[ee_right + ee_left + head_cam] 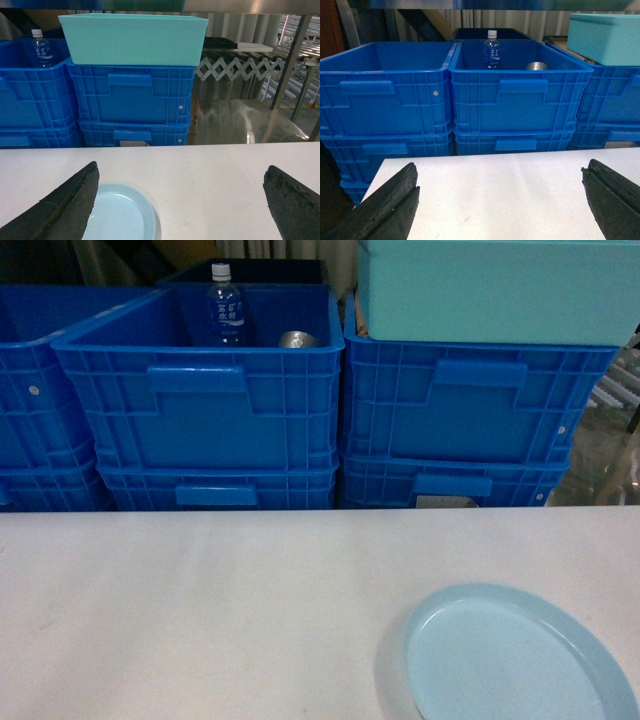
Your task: Place blue tray on left shelf second layer neatly
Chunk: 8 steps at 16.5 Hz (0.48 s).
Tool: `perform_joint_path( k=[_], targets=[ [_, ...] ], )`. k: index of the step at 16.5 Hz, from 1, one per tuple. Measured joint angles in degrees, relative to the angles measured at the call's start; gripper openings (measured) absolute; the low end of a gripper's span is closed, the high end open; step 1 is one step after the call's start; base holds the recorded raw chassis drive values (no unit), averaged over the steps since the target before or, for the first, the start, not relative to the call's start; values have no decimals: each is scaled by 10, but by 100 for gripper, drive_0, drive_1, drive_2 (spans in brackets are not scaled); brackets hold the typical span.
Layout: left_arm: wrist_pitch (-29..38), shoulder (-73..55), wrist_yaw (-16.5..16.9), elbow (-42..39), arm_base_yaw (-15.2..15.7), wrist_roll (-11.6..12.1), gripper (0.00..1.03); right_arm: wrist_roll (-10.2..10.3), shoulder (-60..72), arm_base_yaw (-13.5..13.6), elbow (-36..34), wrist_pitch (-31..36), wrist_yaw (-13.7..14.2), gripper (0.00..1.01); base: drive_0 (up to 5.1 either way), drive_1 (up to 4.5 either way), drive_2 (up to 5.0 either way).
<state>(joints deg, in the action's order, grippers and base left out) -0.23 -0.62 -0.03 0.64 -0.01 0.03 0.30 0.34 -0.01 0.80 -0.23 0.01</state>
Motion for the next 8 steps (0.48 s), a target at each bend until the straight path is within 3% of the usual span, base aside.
perform_joint_path(
  k=[8],
  targets=[
    [0, 0, 0, 0, 0, 0, 98, 0, 0, 0, 0, 0, 0, 98, 0, 0, 0]
  ],
)
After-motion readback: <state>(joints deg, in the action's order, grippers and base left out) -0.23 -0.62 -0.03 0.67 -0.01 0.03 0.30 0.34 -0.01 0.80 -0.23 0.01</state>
